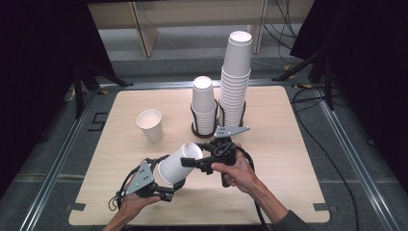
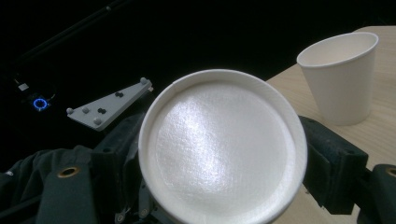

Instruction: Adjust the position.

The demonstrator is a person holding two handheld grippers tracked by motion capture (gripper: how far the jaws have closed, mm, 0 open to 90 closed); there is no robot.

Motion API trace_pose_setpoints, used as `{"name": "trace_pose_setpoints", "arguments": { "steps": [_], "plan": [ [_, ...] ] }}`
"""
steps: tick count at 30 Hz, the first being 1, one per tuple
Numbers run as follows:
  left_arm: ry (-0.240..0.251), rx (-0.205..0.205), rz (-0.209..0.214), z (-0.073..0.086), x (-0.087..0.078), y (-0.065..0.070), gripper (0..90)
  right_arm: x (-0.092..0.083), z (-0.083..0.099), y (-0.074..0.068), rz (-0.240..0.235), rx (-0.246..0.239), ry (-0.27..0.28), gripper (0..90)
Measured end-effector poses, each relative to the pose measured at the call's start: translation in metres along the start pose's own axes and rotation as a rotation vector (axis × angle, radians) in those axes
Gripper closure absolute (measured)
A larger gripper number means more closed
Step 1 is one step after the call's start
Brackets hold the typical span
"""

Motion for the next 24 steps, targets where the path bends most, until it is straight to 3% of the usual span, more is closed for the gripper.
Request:
{"name": "trace_pose_setpoints", "arguments": {
  "steps": [4,7,11,16,17,18,22,24],
  "plan": [
    [0.003,0.013,-0.009,0.0003,0.0003,0.0006,6.4,-0.0008,0.0021,-0.0023,-0.007,0.043,-0.025,24.3],
    [0.025,0.005,-0.013,-0.0005,0.0021,0.0030,4.5,0.0000,0.0020,-0.0009,-0.002,0.030,-0.020,24.5],
    [0.016,0.023,-0.023,-0.0001,0.0023,0.0051,2.9,0.0013,0.0022,-0.0010,-0.006,0.013,-0.019,24.6],
    [0.005,0.027,-0.024,-0.0001,0.0011,0.0041,5.8,0.0048,0.0038,0.0011,-0.011,0.001,-0.025,24.6],
    [0.023,0.026,-0.020,-0.0011,0.0023,0.0041,6.3,0.0048,0.0038,0.0013,-0.011,0.001,-0.025,24.6],
    [-0.006,0.033,-0.025,-0.0005,0.0002,0.0036,6.8,0.0047,0.0037,0.0013,-0.010,0.001,-0.024,24.5],
    [0.006,0.029,-0.017,-0.0008,0.0022,0.0035,8.8,0.0039,0.0048,-0.0001,-0.006,0.038,-0.039,24.0],
    [-0.030,0.033,-0.021,0.0003,0.0011,0.0030,9.6,0.0039,0.0047,0.0002,-0.007,0.033,-0.045,23.6]
  ]
}}
Point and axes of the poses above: each handheld gripper's, and its own axes: x roughly forward along the jaws, z roughly out of its underside, y roughly to its right, the point moved 5 cm from there along x, roughly forward along the jaws, and after that the axes turned 12 degrees about -y, right-handed, at the moved point
